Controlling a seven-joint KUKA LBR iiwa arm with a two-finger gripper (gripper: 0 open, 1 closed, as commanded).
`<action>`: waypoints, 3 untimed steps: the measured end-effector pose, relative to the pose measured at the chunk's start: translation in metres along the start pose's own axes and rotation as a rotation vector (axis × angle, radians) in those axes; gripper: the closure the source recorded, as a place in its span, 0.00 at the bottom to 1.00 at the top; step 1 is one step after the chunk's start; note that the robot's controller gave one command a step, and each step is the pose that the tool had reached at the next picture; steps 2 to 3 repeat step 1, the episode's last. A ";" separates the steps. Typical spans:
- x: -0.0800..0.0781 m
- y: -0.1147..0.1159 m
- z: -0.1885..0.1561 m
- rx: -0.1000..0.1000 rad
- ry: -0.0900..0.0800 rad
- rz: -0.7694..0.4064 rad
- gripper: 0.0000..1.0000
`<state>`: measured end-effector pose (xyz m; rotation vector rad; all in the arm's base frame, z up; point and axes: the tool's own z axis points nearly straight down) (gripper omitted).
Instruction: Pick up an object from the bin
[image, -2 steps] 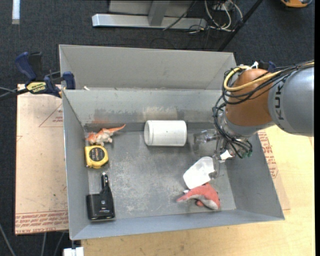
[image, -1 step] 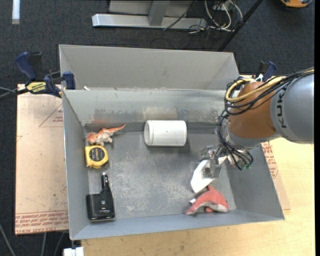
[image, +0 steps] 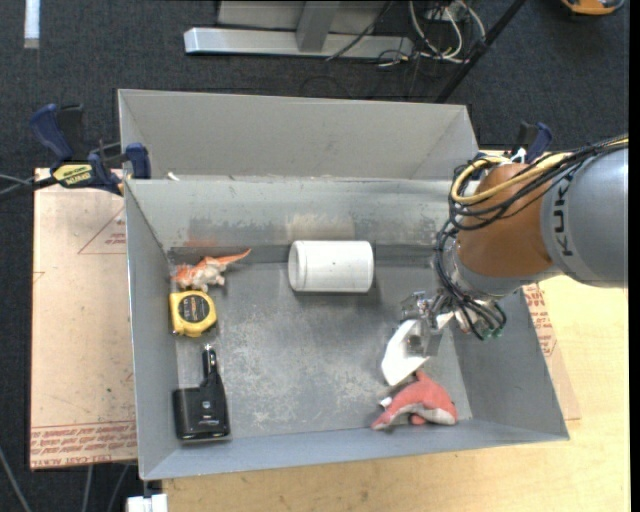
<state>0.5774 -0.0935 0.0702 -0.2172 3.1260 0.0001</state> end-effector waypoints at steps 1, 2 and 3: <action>0.021 0.026 -0.144 0.000 -0.006 -0.016 1.00; 0.021 0.026 -0.144 0.000 -0.006 -0.016 1.00; 0.021 0.026 -0.144 0.000 -0.006 -0.016 1.00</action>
Offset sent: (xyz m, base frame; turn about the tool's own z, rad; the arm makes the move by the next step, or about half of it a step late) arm 0.0000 0.0000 0.0000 0.0000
